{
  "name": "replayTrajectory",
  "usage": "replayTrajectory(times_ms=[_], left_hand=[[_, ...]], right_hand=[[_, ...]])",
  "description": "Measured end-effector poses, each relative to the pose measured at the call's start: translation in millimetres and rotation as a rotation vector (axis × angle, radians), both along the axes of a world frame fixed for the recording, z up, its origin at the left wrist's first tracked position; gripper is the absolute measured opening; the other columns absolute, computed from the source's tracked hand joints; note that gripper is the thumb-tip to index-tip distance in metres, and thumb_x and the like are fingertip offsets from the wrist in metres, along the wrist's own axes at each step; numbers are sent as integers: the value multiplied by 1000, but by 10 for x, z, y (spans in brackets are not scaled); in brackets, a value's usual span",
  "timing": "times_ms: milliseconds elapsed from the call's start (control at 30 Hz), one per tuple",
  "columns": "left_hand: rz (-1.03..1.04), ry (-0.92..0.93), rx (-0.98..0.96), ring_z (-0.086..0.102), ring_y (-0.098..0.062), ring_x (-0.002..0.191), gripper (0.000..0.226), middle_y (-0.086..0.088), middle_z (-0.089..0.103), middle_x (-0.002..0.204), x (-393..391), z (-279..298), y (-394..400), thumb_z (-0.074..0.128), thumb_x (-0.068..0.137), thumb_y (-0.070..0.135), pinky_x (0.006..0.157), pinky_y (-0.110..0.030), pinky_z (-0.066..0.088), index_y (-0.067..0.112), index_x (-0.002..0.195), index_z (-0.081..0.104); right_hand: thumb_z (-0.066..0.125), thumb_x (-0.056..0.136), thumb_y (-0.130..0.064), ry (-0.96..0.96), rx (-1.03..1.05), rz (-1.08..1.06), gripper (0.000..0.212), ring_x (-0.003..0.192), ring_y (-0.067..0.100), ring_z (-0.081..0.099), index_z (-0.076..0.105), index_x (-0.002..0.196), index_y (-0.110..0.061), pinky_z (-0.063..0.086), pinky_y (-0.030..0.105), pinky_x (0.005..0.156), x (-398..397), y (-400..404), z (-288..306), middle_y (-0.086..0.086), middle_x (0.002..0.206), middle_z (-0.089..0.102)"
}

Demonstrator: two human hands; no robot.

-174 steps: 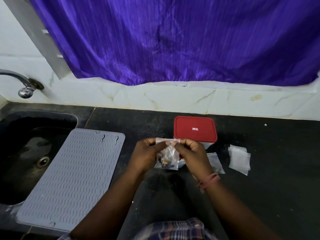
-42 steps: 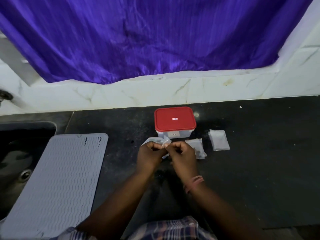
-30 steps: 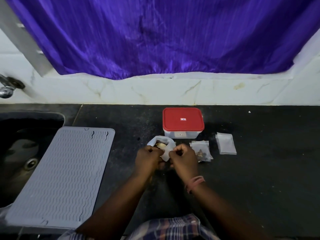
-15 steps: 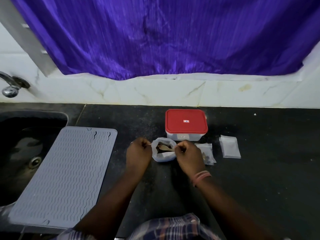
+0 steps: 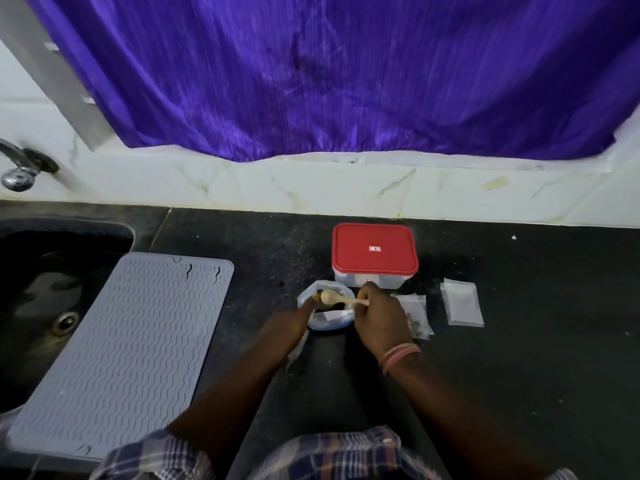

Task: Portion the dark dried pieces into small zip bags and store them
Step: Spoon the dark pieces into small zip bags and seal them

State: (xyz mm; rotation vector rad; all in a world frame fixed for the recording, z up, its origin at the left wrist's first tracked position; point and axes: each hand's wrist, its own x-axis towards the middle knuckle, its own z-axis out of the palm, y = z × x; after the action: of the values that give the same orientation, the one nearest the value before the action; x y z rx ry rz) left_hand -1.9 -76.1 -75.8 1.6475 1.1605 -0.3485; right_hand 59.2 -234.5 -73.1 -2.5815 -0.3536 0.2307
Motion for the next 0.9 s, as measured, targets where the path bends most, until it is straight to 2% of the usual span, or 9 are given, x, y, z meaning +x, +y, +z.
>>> replayTrajectory(times_ms=[67, 167, 200, 300, 400, 467, 533, 767, 900], left_hand=[[74, -2, -267, 64, -23, 102, 60, -13, 65, 119, 2, -80, -102, 70, 82, 61, 97, -31, 45, 19, 123, 58], [99, -34, -536, 72, -14, 62, 43, -8, 74, 71, -89, -20, -243, 62, 96, 53, 63, -24, 57, 10, 98, 65], [132, -54, -586, 71, -15, 58, 40, -9, 74, 67, -110, 20, -319, 60, 100, 45, 63, -24, 59, 6, 99, 65], [229, -182, -623, 71, -25, 67, 26, -13, 75, 68, 3, 26, -386, 64, 95, 19, 61, -30, 57, -3, 109, 63], [309, -290, -492, 73, -39, 85, 65, -28, 75, 91, 170, -243, -268, 81, 57, 26, 69, -38, 56, -7, 112, 70], [304, -347, -347, 72, -35, 74, 37, -28, 75, 87, 192, -166, -164, 76, 75, 27, 64, -40, 55, -3, 97, 74], [218, -327, -223, 74, -30, 73, 30, -21, 76, 82, 167, -20, -109, 71, 84, 26, 66, -37, 58, -3, 93, 75], [215, -299, -236, 70, -18, 75, 12, -7, 72, 80, -7, -79, -132, 75, 88, 16, 62, -24, 56, 6, 95, 74], [171, -374, -298, 78, -27, 89, 60, -10, 80, 92, 20, -420, -136, 86, 54, 45, 91, -48, 61, 9, 102, 80]], right_hand=[[54, 91, -20, -84, -27, 78, 7, 82, 20, 63, 61, 92, -23, 50, 33, 72, 0, -14, 28, 0, 85, 68], [56, 87, -24, -97, -81, 168, 16, 87, 19, 67, 71, 91, -21, 54, 31, 77, 16, -22, 41, -1, 91, 72], [56, 84, -25, -73, -95, 169, 17, 85, 20, 68, 72, 88, -20, 55, 33, 76, 12, -24, 57, 0, 88, 73], [57, 77, -25, -8, -86, 170, 19, 79, 21, 69, 74, 82, -17, 57, 35, 73, -49, -32, 113, 2, 80, 73], [62, 79, -19, 47, 1, 87, 18, 84, 18, 69, 78, 86, -17, 56, 35, 81, -85, -29, 185, 1, 85, 76], [63, 78, -17, 65, 69, 4, 16, 82, 15, 69, 78, 82, -19, 56, 34, 81, -66, -30, 203, -3, 83, 76], [62, 78, -15, 96, 91, -46, 16, 79, 14, 69, 78, 79, -19, 57, 35, 80, -47, -27, 201, -4, 80, 75], [58, 81, -18, 36, 46, 10, 14, 76, 17, 66, 71, 77, -17, 55, 36, 73, -108, 13, 107, 0, 76, 70], [55, 84, -18, -125, -11, 118, 13, 76, 20, 63, 67, 80, -18, 45, 29, 66, -129, -30, 68, 2, 79, 69]])
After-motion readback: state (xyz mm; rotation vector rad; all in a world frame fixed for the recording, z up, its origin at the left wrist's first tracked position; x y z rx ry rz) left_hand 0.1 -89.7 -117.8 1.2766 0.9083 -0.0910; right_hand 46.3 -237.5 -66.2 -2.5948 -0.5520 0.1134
